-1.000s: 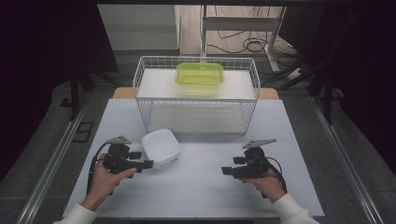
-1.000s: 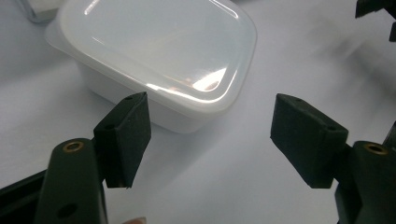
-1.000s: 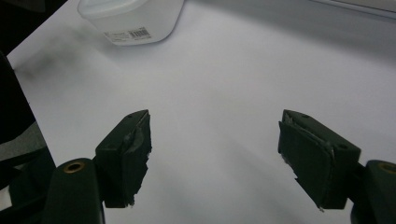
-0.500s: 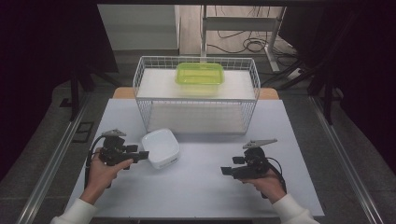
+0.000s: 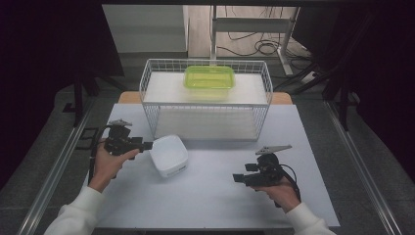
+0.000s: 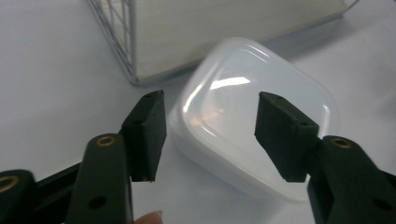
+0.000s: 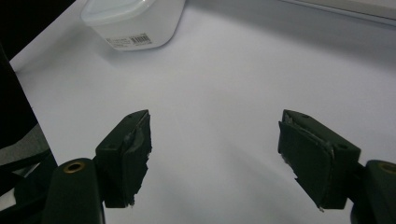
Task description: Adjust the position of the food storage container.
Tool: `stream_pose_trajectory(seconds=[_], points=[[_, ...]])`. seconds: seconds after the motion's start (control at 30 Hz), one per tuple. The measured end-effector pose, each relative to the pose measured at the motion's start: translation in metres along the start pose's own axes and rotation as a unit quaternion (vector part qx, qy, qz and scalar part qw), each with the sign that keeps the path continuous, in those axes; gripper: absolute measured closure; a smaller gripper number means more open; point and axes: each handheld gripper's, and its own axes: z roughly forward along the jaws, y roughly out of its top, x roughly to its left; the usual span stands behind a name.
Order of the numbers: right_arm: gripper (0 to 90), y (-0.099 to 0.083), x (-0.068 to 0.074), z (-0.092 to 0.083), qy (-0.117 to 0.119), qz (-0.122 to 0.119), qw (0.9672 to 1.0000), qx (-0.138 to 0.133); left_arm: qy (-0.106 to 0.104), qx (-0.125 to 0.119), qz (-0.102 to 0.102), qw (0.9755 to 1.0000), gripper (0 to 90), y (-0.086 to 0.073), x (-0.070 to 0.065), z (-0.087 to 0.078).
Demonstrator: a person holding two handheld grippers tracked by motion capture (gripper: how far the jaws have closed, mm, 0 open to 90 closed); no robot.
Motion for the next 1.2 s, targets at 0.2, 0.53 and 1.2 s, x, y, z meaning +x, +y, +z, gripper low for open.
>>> stream_pose_trajectory(seconds=[0.2, 0.53, 1.2], points=[[25.5, 0.0, -0.001, 0.002, -0.003, -0.001, 1.0, 0.005, 0.026, 0.018, 0.02, 0.9993, 61.4, 0.013, 0.011, 0.015], [25.6, -0.004, -0.007, 0.002, -0.012, 0.016, 0.9998, 0.01, 0.039, 0.062, 0.048, 0.9961, 87.4, 0.022, 0.019, 0.04], [25.7, -0.005, -0.007, 0.004, -0.014, 0.02, 0.9996, 0.016, 0.042, 0.114, 0.107, 0.9868, 89.9, 0.016, -0.012, 0.051]])
